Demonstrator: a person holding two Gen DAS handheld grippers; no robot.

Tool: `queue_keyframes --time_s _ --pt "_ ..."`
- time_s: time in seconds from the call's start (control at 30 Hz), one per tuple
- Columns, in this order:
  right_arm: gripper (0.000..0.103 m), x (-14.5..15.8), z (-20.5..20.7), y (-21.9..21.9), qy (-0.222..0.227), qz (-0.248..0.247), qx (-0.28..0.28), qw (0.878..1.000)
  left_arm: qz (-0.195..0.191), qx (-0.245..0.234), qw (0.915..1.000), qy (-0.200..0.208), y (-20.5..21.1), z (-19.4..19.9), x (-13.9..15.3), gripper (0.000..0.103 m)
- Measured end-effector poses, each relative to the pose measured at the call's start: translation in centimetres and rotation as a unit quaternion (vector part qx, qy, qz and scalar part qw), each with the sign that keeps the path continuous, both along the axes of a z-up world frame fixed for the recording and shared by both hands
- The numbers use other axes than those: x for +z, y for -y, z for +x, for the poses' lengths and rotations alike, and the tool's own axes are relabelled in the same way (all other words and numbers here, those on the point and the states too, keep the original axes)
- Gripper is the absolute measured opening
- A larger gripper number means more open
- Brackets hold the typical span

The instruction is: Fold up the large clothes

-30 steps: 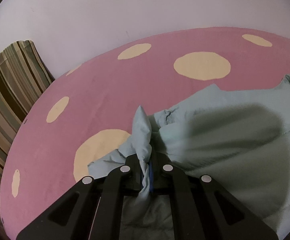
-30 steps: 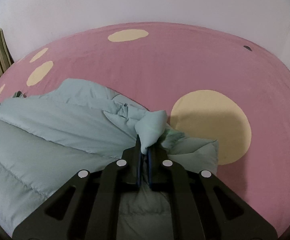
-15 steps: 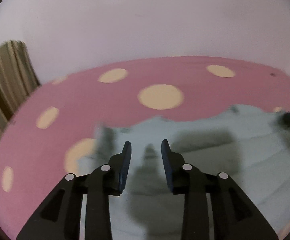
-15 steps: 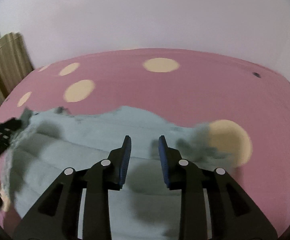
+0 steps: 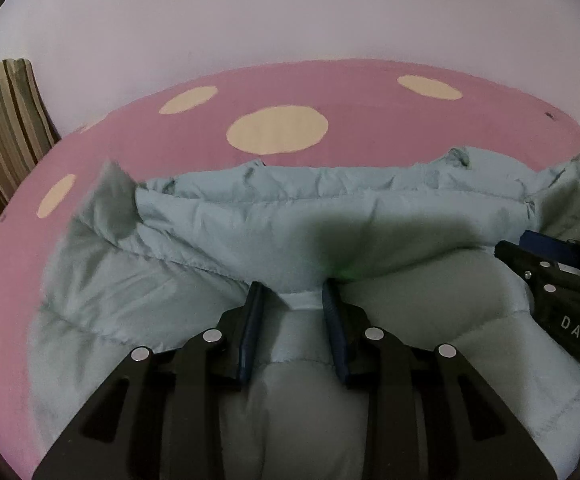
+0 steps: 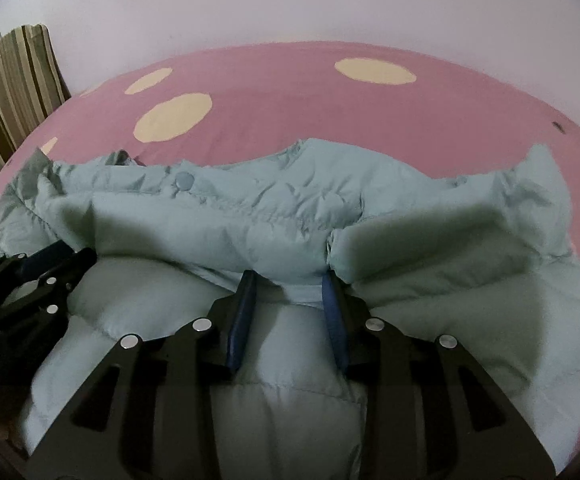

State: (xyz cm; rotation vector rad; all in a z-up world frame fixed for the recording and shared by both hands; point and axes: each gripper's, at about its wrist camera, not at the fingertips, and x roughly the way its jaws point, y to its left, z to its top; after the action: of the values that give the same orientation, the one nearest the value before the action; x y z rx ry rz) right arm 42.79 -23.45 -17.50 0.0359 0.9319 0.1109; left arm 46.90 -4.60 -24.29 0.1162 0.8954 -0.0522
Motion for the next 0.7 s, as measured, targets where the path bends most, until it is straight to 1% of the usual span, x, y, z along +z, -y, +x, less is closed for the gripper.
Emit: queue_keyframes --time_s 0.03,0.07,0.1,0.13,0.2,0.23,0.27,0.3,0.33,0.37,0.4,0.5,0.53,0.57,0.6,0.63,0.67,0.7 --pt "0.035 0.7 -0.7 0.2 0.006 0.005 -0.001 1.0 -0.017 0.0 0.9998 0.009 -0.3 -0.9 1.0 0.032" --pt "0.038 1.4 -1.8 0.4 0.015 0.009 -0.001 1.0 -0.031 -0.002 0.9994 0.016 -0.6 -1.9 1.7 0.035" --pt "0.041 2.1 -2.8 0.7 0.026 0.006 -0.006 1.0 -0.044 -0.004 0.9987 0.024 -0.7 -2.8 2.4 0.044" --pt "0.042 2.7 -4.1 1.0 0.037 -0.003 -0.012 0.999 -0.057 -0.007 0.9979 0.03 -0.8 -3.8 2.8 0.047" --pt "0.043 2.7 -5.7 1.5 0.046 -0.01 -0.02 0.999 -0.079 -0.015 0.9964 0.025 -0.6 -4.6 2.6 0.047" --pt "0.043 2.4 -6.2 1.6 0.043 -0.011 -0.024 0.999 -0.087 -0.021 0.9959 0.011 -0.2 -4.7 1.9 0.047" --pt "0.044 1.8 -6.3 1.7 0.032 -0.016 -0.027 0.999 -0.081 -0.023 0.9965 0.001 0.2 -4.6 1.2 0.047" --pt "0.044 0.5 -6.3 1.7 0.016 -0.02 -0.029 0.999 -0.06 -0.028 0.9978 -0.009 1.0 -4.4 0.1 0.047" --pt "0.044 -0.3 -6.1 1.7 0.01 -0.018 -0.03 0.999 -0.041 -0.033 0.9985 -0.015 1.6 -4.2 -1.0 0.047" --pt "0.044 -1.1 -6.1 1.8 0.009 -0.014 -0.029 0.999 -0.033 -0.034 0.9988 -0.015 1.9 -4.3 -1.5 0.047" --pt "0.044 -1.1 -6.1 1.9 0.009 -0.011 -0.029 0.999 -0.027 -0.035 0.999 -0.013 1.9 -4.2 -1.6 0.047" --pt "0.043 0.8 -7.2 2.4 0.016 -0.004 -0.035 0.999 -0.034 -0.037 0.9987 0.001 1.5 -5.3 0.3 0.045" --pt "0.044 1.6 -8.0 2.6 0.025 -0.007 -0.041 0.999 -0.041 -0.032 0.9986 0.011 0.9 -6.1 1.1 0.046" --pt "0.044 2.2 -8.9 3.0 0.032 -0.02 -0.056 0.998 -0.042 -0.025 0.9986 0.016 0.5 -6.4 1.3 0.045" --pt "0.044 1.9 -9.2 3.5 0.028 -0.024 -0.067 0.997 -0.036 -0.016 0.9992 0.003 0.0 -6.2 0.6 0.044" --pt "0.044 1.0 -9.1 4.1 0.013 -0.017 -0.072 0.997 -0.036 -0.019 0.999 -0.018 -0.4 -5.8 -0.7 0.043" --pt "0.044 -0.7 -8.7 4.7 -0.014 0.011 -0.063 0.998 -0.039 -0.022 0.9988 -0.02 -0.5 -5.9 -1.1 0.043" --pt "0.043 -1.2 -8.7 5.0 -0.014 0.021 -0.06 0.998 -0.037 -0.024 0.9989 -0.016 -0.6 -6.1 -0.9 0.041"
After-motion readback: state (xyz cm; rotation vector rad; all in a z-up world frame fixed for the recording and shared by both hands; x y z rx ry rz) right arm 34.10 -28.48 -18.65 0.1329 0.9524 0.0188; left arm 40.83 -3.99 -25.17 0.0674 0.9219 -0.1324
